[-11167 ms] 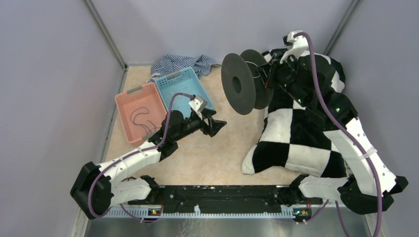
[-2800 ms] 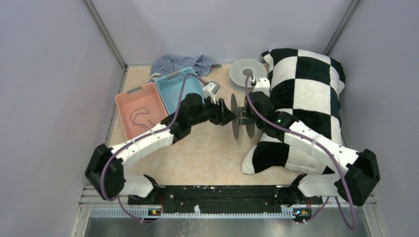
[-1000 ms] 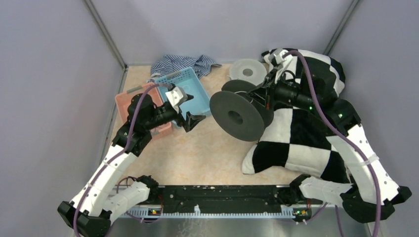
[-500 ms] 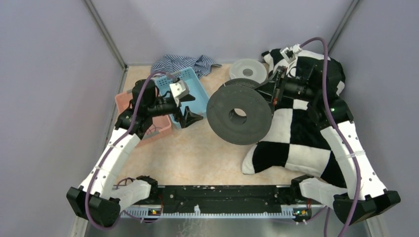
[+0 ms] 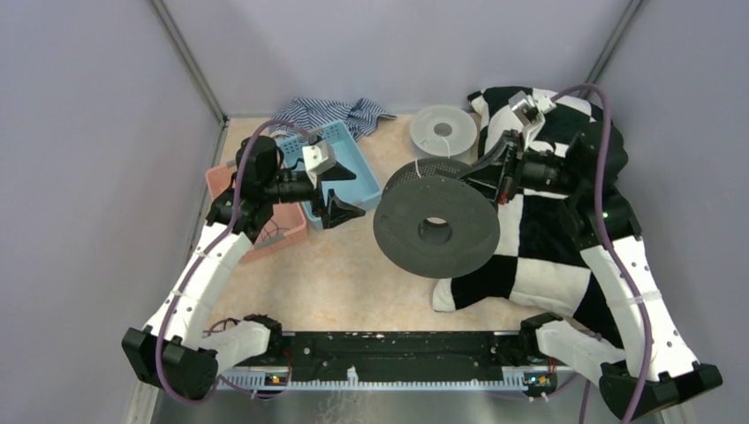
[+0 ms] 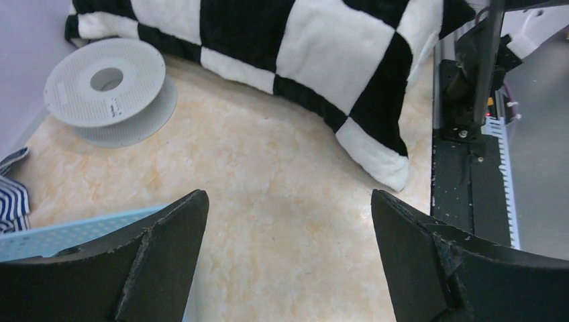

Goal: Wrap the cables
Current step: Wrap the cable around the cable reel.

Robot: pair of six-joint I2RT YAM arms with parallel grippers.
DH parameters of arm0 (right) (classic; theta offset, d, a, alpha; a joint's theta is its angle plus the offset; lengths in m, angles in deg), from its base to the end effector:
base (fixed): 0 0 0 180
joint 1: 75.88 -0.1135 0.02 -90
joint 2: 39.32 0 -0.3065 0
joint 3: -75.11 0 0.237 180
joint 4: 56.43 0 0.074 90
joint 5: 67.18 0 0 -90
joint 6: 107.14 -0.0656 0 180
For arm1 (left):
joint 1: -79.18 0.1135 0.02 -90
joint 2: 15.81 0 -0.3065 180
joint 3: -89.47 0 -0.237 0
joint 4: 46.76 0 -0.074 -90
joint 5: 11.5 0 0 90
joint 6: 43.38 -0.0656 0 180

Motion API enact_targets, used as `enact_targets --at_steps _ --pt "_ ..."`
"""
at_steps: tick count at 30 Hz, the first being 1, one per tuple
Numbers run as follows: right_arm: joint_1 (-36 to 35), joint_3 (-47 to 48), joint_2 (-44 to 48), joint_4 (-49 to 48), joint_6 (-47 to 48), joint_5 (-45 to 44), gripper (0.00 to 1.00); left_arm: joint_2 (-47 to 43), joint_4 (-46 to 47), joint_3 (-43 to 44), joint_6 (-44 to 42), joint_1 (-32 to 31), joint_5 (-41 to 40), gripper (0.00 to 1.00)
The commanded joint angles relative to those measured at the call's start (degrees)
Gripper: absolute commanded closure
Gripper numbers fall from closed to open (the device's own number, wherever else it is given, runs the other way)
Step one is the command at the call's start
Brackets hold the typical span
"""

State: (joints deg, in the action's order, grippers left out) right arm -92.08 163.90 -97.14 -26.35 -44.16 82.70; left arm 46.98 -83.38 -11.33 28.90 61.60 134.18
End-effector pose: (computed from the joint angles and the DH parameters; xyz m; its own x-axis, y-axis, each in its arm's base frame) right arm 0.1444 0.1010 0.4965 -0.4276 0.1132 -0.8968 -0.8714 0.2124 0.4423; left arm 0.1851 -0.1155 0.4147 -0.0370 0.1917 -0.9807 0.9662 0.2572 0.0138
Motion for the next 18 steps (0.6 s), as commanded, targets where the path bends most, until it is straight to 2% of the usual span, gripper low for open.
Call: enact_targets --at_steps 1,5,9,13,18 --pt "0.47 -0.41 4.85 -3.45 3.58 4.37 1.0 0.95 -0.7 4.72 0.06 0.36 6.84 0.02" --pt "0.47 -2.16 7.28 3.26 11.11 -6.08 1.0 -1.43 6.74 2.01 4.64 0.4 4.5 0.01" --pt "0.45 -5.0 8.07 3.56 12.76 -7.88 1.0 -0.36 7.53 3.42 7.25 0.49 3.25 0.01" --pt "0.48 -6.35 8.94 9.41 18.17 -24.15 1.0 0.06 13.27 2.85 15.74 0.53 -1.04 0.01" --pt "0.48 -12.14 11.2 7.5 18.15 -40.34 1.0 3.62 14.55 4.62 24.0 0.53 -6.29 0.01"
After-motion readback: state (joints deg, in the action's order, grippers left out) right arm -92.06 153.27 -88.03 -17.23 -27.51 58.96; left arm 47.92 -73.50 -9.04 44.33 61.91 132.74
